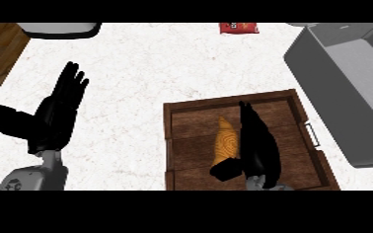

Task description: Pick the croissant from the tray and place it in the cardboard box

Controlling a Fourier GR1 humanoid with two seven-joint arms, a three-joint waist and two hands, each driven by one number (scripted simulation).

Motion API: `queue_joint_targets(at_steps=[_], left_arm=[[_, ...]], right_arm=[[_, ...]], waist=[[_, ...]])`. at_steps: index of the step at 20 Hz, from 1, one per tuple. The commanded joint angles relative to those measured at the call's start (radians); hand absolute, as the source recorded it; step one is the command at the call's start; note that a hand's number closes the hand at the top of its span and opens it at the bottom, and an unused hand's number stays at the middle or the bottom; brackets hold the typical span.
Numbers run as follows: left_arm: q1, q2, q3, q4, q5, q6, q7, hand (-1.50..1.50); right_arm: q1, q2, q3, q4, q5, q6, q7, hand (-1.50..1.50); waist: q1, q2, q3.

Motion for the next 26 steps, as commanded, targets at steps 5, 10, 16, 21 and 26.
queue_joint_targets(at_steps=[5,10,16,21,26], left_arm=[[-0.026,-0.040,0.002,0.017,-0.036,-0.001,-0.002,0.00],[0.054,-0.031,0.020,-0.061,-0.016,-0.044,0.013,0.00],[0.045,-0.012,0.049,-0.119,-0.016,-0.049,0.087,0.00],[-0.002,-0.073,0.026,0.014,-0.068,-0.034,-0.002,0.00],[0.047,-0.096,-0.019,-0.105,-0.104,-0.001,0.056,0.00]], right_arm=[[0.010,0.006,-0.021,0.066,-0.004,-0.042,0.013,-1.50],[0.009,0.006,0.003,0.162,-0.004,-0.139,-0.038,-1.50],[-0.064,0.006,0.020,0.194,-0.022,-0.116,0.027,-1.50],[-0.001,0.006,0.019,0.115,0.023,-0.065,0.002,1.50],[-0.093,0.006,0.021,0.306,0.061,-0.119,-0.099,1.50]], waist=[[-0.002,0.000,0.000],[0.002,0.000,0.000],[0.003,-0.001,0.000],[-0.003,0.000,0.000],[0.004,0.000,0.000]])
